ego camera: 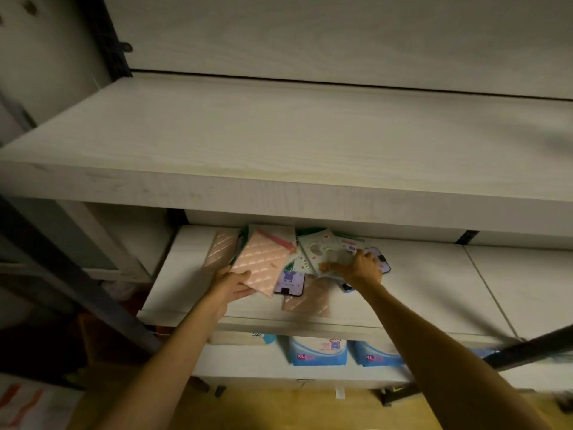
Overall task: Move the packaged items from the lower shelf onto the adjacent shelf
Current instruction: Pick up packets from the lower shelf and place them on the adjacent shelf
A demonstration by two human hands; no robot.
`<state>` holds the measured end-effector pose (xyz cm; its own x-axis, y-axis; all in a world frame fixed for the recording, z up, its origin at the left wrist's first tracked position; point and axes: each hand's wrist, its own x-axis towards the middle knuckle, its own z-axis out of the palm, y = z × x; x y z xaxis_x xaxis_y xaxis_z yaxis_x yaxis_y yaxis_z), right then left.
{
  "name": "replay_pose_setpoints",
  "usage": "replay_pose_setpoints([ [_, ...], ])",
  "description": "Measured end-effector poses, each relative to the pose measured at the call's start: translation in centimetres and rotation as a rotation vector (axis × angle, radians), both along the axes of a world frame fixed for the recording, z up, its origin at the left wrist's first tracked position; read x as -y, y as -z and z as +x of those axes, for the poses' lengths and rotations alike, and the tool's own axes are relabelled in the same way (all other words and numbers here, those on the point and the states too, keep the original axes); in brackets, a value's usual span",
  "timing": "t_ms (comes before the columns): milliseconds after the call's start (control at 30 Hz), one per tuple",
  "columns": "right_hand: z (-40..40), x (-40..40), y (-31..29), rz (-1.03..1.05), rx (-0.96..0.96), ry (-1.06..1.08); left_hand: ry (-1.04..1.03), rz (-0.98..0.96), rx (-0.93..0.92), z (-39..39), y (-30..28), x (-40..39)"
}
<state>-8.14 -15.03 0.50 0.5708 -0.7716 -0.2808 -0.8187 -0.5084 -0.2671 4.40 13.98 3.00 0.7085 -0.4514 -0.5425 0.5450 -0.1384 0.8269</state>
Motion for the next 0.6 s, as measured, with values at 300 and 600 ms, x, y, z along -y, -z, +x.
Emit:
replay_pose_setpoints([
  [300, 0.9, -0.4, 0.3, 0.035, 0.062, 0.036, -0.05, -0.104, -0.116, -0.3, -1.4, -1.1],
  [600, -1.2, -0.5, -1.7, 0.688, 0.518, 0.374, 0.06, -0.102, -0.071, -0.6, -0.8, -1.3],
])
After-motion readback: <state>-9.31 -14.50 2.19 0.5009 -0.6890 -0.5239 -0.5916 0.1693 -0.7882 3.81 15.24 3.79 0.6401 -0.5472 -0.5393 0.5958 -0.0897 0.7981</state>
